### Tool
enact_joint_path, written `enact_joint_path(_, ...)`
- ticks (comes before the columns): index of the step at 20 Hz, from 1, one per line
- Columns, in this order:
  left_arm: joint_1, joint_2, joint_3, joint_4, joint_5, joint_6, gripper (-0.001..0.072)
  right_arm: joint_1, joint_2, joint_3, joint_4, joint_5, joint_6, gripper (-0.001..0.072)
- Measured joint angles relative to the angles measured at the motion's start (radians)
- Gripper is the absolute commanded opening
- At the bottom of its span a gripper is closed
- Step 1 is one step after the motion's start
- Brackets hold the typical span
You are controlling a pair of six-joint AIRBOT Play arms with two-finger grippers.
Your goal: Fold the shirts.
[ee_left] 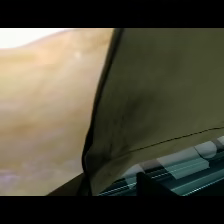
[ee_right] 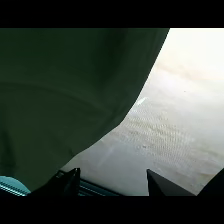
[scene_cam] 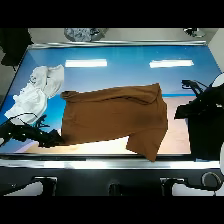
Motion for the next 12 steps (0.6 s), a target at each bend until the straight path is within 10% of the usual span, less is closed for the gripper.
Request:
enact_joint_path(3, -0.013, 0.003, -0.025, -0.031, 0.074, 0.005, 0.0031, 0.001, 0.003, -0.041, -0.011, -0.014, -0.007, 0.0501)
enact_joint_path(12, -0.020, 0.017, -0.040, -0.052, 0.129, 0.017, 0.0031, 0.000, -0.016, -0.192, 0.047, -0.179, -0.014, 0.0506)
